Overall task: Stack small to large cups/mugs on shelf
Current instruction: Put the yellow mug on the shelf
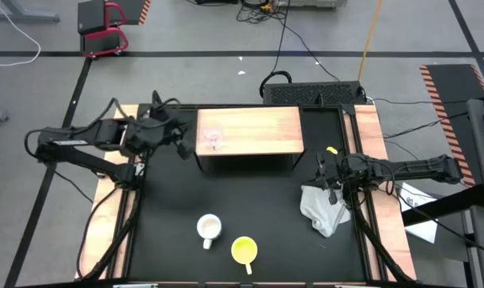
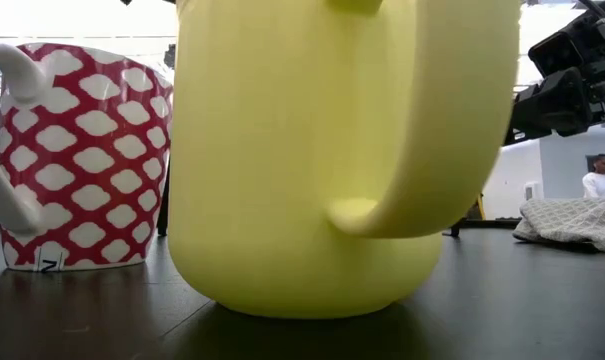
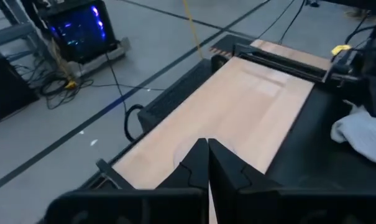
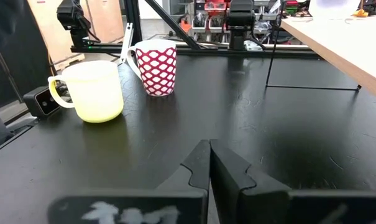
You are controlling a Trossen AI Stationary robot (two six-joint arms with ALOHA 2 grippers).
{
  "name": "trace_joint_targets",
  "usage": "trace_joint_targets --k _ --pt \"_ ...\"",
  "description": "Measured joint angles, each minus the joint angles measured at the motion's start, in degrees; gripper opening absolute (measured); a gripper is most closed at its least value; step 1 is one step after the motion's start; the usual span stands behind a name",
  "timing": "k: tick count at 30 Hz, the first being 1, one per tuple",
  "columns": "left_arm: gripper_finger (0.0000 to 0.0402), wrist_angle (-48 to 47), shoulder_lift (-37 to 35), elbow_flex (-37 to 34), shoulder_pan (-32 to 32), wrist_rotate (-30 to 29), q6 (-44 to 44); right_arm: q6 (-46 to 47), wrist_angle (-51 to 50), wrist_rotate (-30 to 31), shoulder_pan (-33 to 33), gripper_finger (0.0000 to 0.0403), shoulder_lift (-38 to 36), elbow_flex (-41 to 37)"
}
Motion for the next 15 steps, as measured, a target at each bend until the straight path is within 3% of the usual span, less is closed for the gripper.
trace_joint_targets --k 9,15 --pt "0.0001 16.73 -14.86 -21.78 -4.4 -1.51 -0.33 0.0 0.01 0.0 0.0 0.0 0.0 0.0" --pt "0.0001 27.23 -22.71 -31.51 -6.95 -2.24 4.23 0.0 0.0 0.01 0.02 0.0 0.0 0.0"
